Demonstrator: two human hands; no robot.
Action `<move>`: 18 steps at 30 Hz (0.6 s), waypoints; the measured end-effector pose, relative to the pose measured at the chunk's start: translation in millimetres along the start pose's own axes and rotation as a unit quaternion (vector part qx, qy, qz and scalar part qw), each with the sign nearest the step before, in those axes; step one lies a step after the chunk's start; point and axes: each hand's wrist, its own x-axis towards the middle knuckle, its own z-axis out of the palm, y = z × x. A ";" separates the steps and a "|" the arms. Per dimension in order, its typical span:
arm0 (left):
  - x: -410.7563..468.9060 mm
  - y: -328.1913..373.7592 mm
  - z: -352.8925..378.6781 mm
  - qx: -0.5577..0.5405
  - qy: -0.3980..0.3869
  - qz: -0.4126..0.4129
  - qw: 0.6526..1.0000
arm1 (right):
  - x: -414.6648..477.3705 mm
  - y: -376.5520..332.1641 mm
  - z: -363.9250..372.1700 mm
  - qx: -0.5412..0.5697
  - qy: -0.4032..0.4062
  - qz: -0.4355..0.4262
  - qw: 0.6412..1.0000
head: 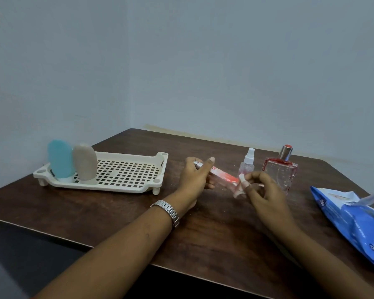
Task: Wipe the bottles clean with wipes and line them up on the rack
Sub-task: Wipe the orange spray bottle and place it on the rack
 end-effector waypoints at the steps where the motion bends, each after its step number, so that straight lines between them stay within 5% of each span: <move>1: -0.7 1.4 -0.5 -0.032 0.000 -0.010 0.999 | -0.6 -0.8 0.0 0.027 0.004 0.007 1.000; 9: -8.5 5.5 4.3 -0.133 -0.115 -0.054 0.983 | 2.3 6.9 -3.5 0.082 0.073 0.020 0.994; 18: -12.8 5.5 3.0 -0.136 -0.164 -0.034 0.976 | 2.8 9.0 -9.2 0.012 0.126 -0.016 0.992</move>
